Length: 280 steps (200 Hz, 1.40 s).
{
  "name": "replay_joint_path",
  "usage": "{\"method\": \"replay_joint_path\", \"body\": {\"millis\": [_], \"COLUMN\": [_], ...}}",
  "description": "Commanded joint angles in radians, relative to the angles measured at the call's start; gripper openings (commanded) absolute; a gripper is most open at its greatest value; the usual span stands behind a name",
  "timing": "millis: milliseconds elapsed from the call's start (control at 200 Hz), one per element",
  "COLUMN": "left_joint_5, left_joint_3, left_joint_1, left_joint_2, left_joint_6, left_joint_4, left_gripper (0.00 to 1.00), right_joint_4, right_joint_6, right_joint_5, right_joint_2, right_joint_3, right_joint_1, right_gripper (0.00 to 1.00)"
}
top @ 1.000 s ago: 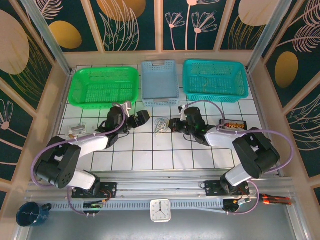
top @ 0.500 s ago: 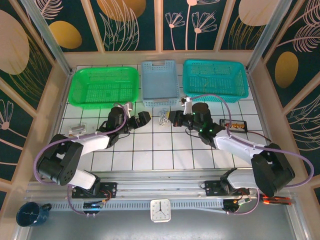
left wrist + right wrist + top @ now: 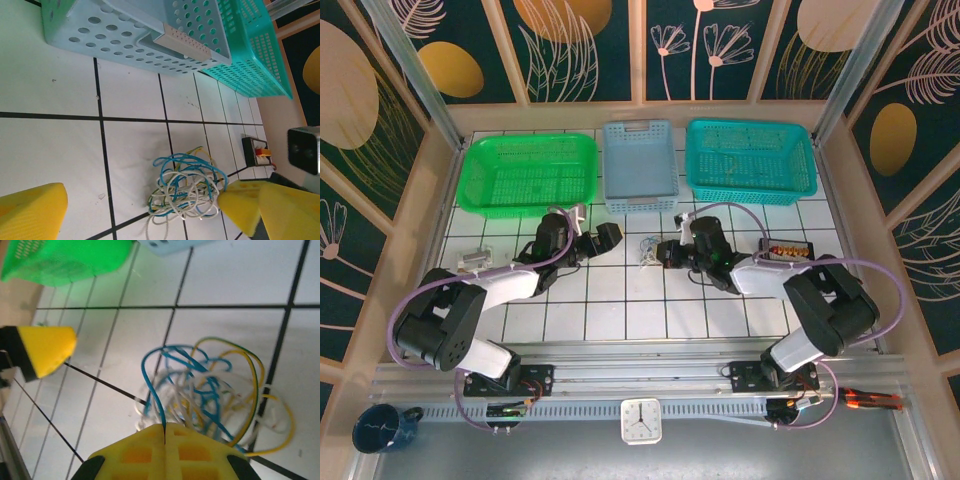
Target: Untangle the cables
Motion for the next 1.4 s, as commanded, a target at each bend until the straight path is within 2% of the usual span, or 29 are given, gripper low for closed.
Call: {"method": "replay_joint_path", "body": {"millis": [0, 215, 370, 641, 741, 881, 946, 1191, 1396], "left_joint_5": [0.019, 0.028, 0.037, 0.038, 0.021, -0.023, -0.033, -0.081, -0.095], "left_joint_3": [0.02, 0.023, 0.023, 0.026, 0.025, 0.038, 0.04, 0.035, 0.029], "left_joint_1": [0.005, 0.005, 0.004, -0.023, -0.043, -0.069, -0.075, -0.077, -0.078], "left_joint_2": [-0.023, -0.011, -0.003, 0.003, 0.008, 0.027, 0.037, 0.054, 0.037], "left_joint_6": [0.008, -0.001, -0.006, 0.01, 0.013, 0.025, 0.029, 0.047, 0.055], "left_joint_4": [0.02, 0.028, 0.038, 0.026, 0.02, -0.022, -0.027, -0.058, -0.072], "left_gripper": [0.98, 0.98, 0.99, 0.97, 0.94, 0.89, 0.88, 0.84, 0.85], "right_joint_4": [0.04, -0.045, -0.092, -0.157, -0.166, -0.166, -0.166, -0.147, -0.142], "right_joint_6": [-0.001, -0.017, -0.021, -0.039, -0.042, -0.043, -0.046, -0.049, -0.079], "right_joint_5": [0.036, 0.088, 0.104, 0.14, 0.139, 0.133, 0.131, 0.139, 0.126], "right_joint_2": [-0.001, -0.018, -0.068, -0.146, -0.15, -0.13, -0.116, -0.047, 0.025], "right_joint_3": [-0.009, -0.004, 0.009, 0.042, 0.057, 0.086, 0.097, 0.113, 0.094], "right_joint_1": [-0.004, -0.004, -0.005, -0.006, -0.005, -0.005, -0.005, -0.005, -0.002], "right_gripper": [0.0, 0.0, 0.12, 0.15, 0.21, 0.36, 0.4, 0.41, 0.45]}}
